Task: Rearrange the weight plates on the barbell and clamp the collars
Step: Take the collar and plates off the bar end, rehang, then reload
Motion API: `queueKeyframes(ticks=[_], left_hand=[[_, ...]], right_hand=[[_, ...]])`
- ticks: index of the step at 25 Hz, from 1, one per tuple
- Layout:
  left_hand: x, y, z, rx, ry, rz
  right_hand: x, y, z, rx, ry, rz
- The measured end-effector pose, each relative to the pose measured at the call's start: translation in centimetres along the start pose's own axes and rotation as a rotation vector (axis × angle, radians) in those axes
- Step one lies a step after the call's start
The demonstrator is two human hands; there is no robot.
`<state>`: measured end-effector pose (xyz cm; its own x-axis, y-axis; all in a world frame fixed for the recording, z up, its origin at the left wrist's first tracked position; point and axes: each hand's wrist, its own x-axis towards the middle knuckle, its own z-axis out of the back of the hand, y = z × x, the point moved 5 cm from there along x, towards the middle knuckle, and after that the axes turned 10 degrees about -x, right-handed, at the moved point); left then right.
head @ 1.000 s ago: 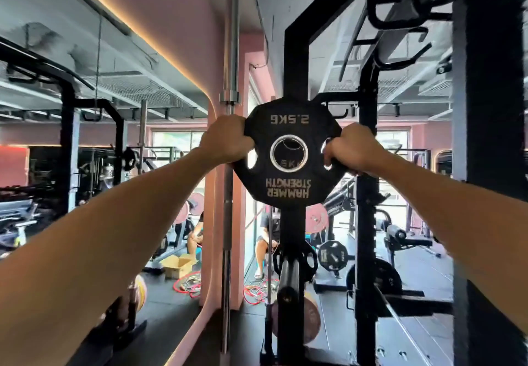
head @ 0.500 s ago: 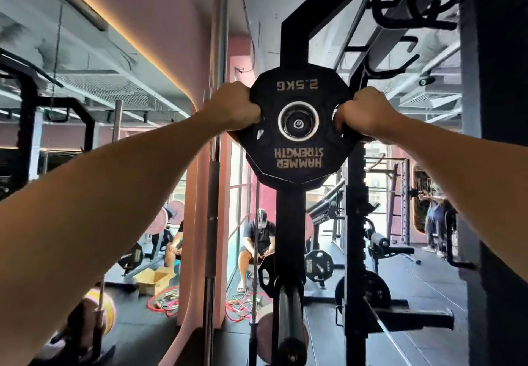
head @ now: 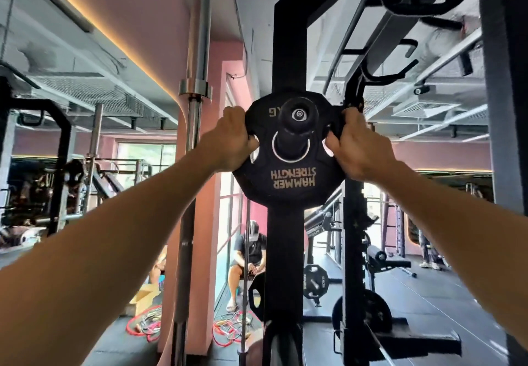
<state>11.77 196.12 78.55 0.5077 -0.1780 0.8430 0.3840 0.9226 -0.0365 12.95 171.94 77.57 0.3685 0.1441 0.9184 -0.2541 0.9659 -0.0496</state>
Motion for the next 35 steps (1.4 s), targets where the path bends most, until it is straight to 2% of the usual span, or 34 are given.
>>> queueKeyframes(ticks=[2, 6, 10, 18, 20, 23, 26, 29, 35], left_hand=[[0.6, 0.6, -1.2, 0.108, -0.021, -0.04], [1.0, 0.7, -1.2, 0.145, -0.047, -0.1], [0.4, 0.2, -1.0, 0.106, -0.088, -0.012], [-5.2, -0.7, -3.4, 0.013, -0.045, 0.229], [-7.4, -0.3, -4.5, -0.04, 0.075, 0.222], [-12.2, -0.3, -6.8, -0.136, 0.324, 0.156], [-16.1, -1.9, -8.3, -0.184, 0.482, 0.128], [-16.9, -3.8, -7.7, -0.199, 0.525, 0.135], [-18.6, -10.5, -6.4, -0.136, 0.493, 0.238]], right_hand=[[0.4, 0.2, -1.4, -0.038, -0.065, 0.045], [1.6, -0.3, -2.6, -0.051, -0.115, 0.054], [1.2, -0.2, -2.4, -0.067, -0.082, 0.001], [-2.8, 0.2, -2.5, 0.063, 0.235, -0.179], [-5.3, -0.3, -2.8, 0.045, 0.38, -0.13], [-10.9, -0.8, -3.6, -0.079, 0.694, 0.023], [-15.3, -2.0, -3.5, -0.066, 0.87, 0.027], [-17.2, -3.8, -2.8, -0.07, 0.919, 0.038], [-19.1, -10.3, 0.2, 0.007, 0.873, 0.092]])
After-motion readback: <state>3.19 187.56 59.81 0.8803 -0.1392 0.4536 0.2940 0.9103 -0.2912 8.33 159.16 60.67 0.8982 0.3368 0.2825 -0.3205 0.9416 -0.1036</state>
